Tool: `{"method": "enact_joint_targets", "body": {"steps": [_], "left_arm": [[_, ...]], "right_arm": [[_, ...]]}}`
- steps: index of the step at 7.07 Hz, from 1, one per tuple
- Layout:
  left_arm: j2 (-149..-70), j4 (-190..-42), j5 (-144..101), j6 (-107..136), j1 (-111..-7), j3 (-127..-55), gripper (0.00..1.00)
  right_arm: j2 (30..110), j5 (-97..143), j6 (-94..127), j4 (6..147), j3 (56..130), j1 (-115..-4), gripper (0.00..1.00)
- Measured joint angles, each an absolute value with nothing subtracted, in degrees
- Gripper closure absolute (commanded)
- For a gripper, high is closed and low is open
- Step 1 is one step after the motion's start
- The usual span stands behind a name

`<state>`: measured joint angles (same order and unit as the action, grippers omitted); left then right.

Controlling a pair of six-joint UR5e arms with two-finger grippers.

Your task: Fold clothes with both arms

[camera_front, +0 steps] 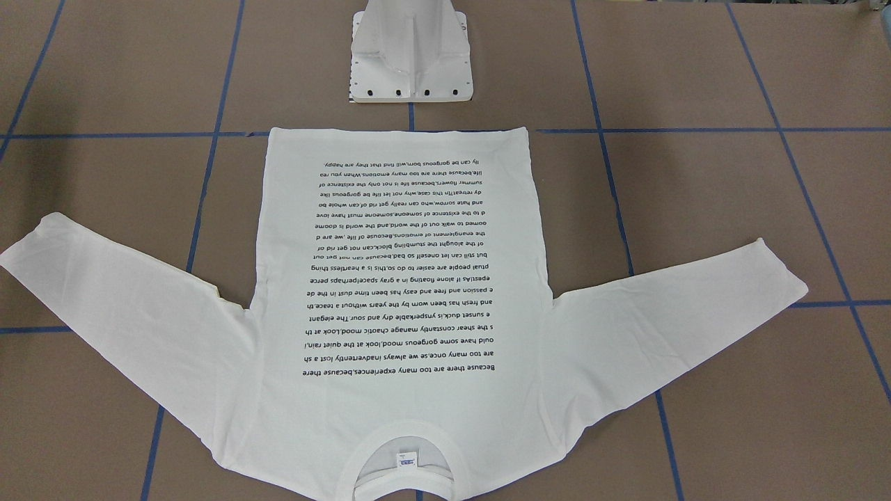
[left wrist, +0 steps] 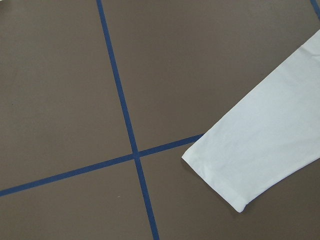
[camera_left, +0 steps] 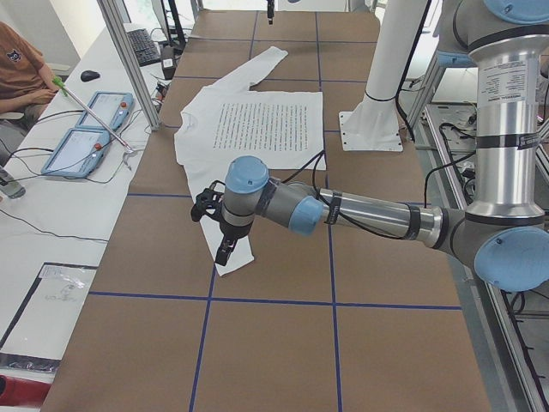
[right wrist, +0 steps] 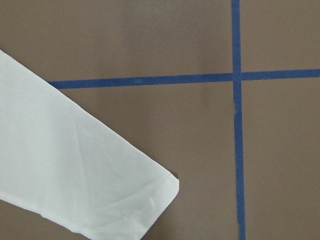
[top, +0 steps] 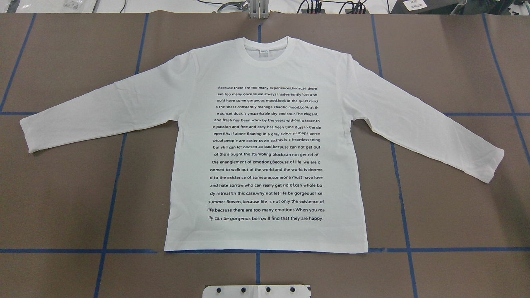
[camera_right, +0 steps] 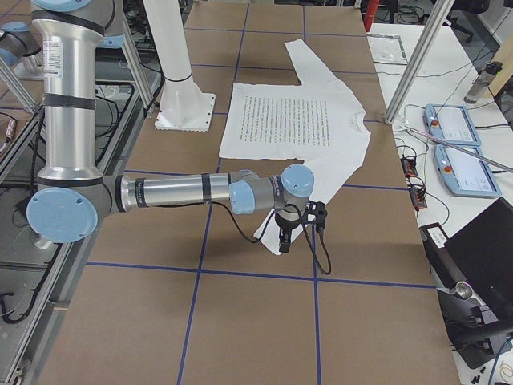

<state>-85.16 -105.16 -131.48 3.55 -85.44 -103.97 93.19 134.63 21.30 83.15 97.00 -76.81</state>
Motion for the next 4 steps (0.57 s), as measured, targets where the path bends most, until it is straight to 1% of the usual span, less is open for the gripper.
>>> {"method": "enact_joint_targets", "body": {"steps": [1,4], "left_arm": [[-85.2,-105.7,-131.5,3.6,-85.4,-103.9,0.01],[-85.1,-106.2,-132.3,3.7,-85.4,-103.7,0.01]], "right_arm": [[93.2,134.6,26.5,79.4,95.3,-74.9,0.01],[92.7,134.6,36.7,64.6,86.1,-71.7,0.04]]}}
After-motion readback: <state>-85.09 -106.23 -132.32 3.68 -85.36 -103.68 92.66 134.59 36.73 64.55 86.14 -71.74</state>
